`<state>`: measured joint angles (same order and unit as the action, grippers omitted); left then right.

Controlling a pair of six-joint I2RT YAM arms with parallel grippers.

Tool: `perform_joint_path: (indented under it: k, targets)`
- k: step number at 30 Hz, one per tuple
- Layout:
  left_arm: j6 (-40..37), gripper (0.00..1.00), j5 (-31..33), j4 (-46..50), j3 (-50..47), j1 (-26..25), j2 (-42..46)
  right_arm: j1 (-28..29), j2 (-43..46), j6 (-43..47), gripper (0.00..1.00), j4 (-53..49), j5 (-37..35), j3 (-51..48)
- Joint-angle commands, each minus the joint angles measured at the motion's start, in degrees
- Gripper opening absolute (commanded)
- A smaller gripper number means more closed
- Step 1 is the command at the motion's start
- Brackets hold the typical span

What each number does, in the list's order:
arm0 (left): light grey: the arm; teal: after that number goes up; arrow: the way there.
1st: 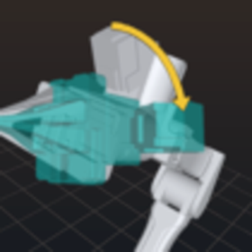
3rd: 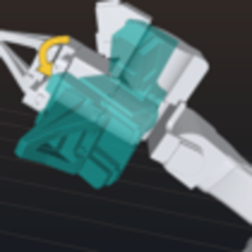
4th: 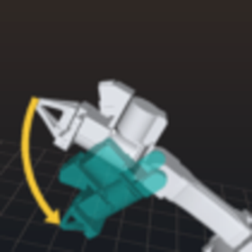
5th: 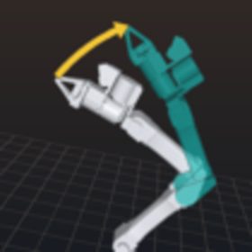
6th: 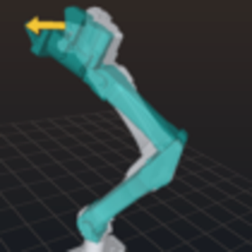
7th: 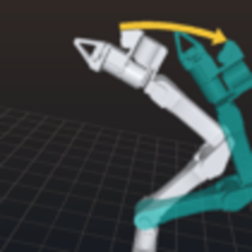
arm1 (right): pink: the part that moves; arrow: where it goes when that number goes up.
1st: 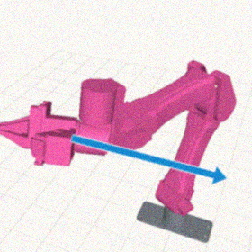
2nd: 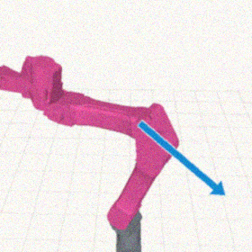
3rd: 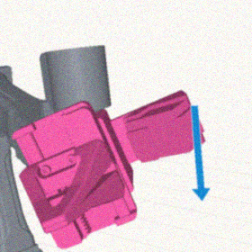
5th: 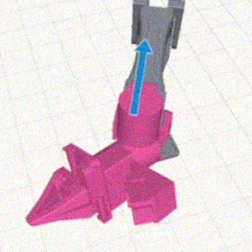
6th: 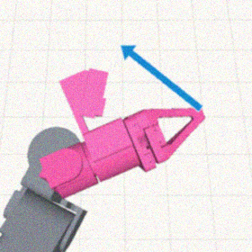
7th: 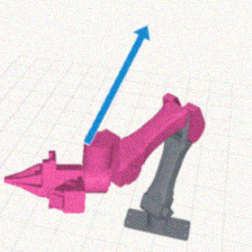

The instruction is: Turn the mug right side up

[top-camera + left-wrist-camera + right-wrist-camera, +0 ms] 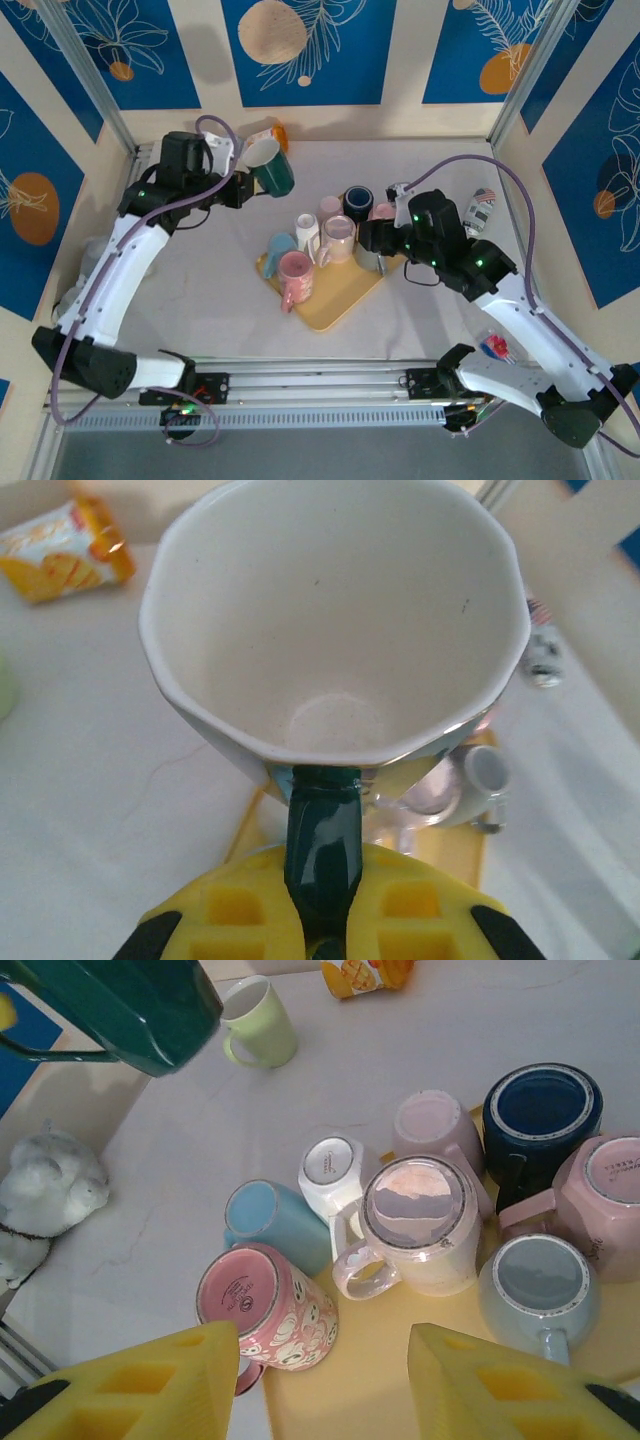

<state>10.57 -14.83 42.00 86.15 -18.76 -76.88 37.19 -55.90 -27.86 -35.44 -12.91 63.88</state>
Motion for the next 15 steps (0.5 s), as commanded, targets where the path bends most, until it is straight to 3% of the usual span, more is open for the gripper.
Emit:
perform_joint_path:
  k: [1, 15]
  targets:
    - [-3.46, 0.0, 3.35, -3.56, 1.91, 1.52, -1.17, 0.52, -0.65, 0.79, 0.49, 0.25, -0.16, 1.32]
    - [-6.97, 0.0, 16.49, -21.04, -3.06, 2.16, -11.5, -0.17, -5.61, 1.05, 0.49, 0.91, 2.91, 2.3]
